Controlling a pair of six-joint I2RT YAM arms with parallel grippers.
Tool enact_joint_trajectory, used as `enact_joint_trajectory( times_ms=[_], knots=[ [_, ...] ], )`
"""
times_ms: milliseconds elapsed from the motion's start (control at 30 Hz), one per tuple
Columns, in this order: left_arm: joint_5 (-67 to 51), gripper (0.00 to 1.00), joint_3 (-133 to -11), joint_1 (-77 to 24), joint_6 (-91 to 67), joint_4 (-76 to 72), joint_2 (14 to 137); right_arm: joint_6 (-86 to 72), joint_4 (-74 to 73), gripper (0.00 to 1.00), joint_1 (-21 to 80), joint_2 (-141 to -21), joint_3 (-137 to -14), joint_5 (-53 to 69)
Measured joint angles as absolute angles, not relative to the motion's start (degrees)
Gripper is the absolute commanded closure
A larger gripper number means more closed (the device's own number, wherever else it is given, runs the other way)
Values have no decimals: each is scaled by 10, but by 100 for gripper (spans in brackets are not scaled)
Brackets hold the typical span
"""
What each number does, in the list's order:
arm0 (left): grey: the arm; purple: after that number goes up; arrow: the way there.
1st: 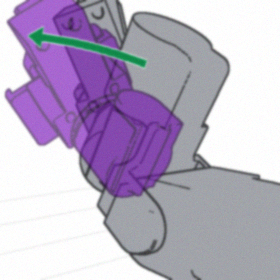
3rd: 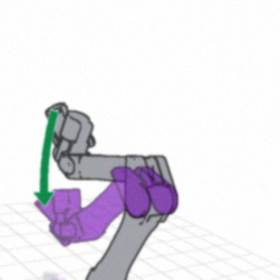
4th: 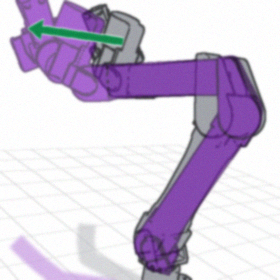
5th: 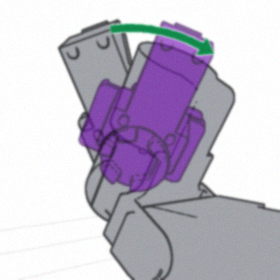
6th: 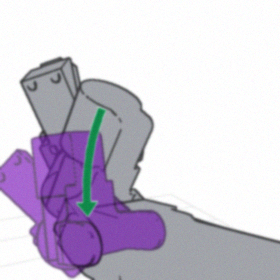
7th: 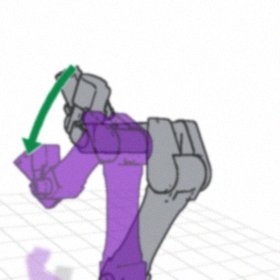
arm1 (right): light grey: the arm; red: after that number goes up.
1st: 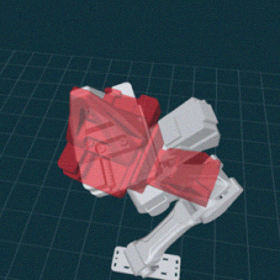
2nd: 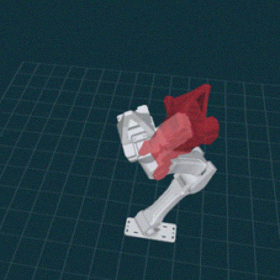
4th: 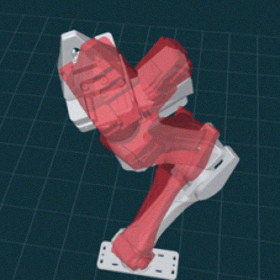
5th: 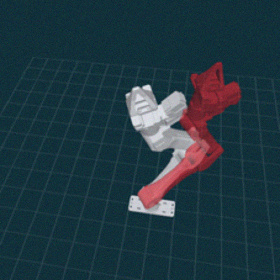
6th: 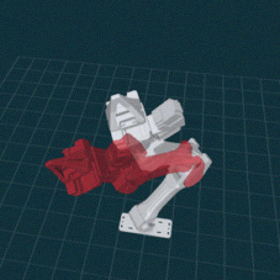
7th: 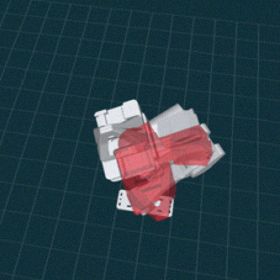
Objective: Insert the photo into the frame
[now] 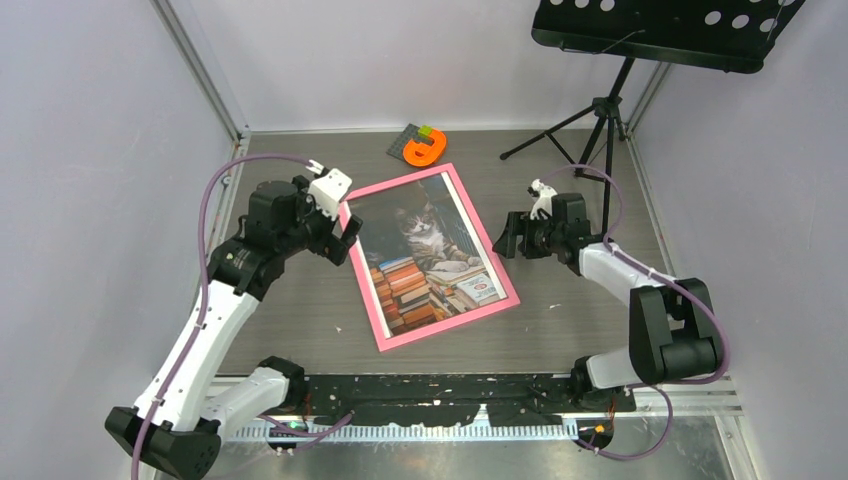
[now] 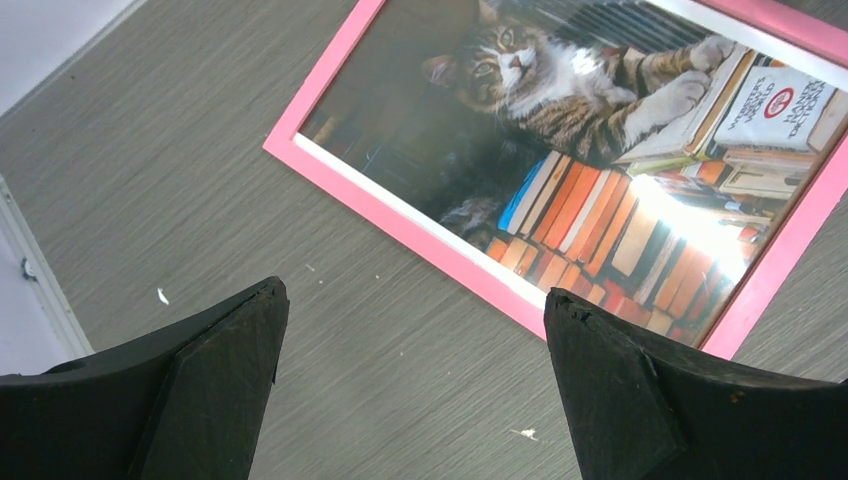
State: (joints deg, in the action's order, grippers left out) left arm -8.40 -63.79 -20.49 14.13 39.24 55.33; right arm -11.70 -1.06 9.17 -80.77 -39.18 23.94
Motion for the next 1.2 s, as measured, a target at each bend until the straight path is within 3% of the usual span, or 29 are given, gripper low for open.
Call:
enact_joint_trajectory(
  times_ms=[467,1200],
  knots=[
    [-45,0,-559,-189,121,387,565,17,-160,26,93,-883,-460,275],
    [-29,1,-578,-27,49,389,611,168,-327,30,183,-932,-530,364]
  ],
)
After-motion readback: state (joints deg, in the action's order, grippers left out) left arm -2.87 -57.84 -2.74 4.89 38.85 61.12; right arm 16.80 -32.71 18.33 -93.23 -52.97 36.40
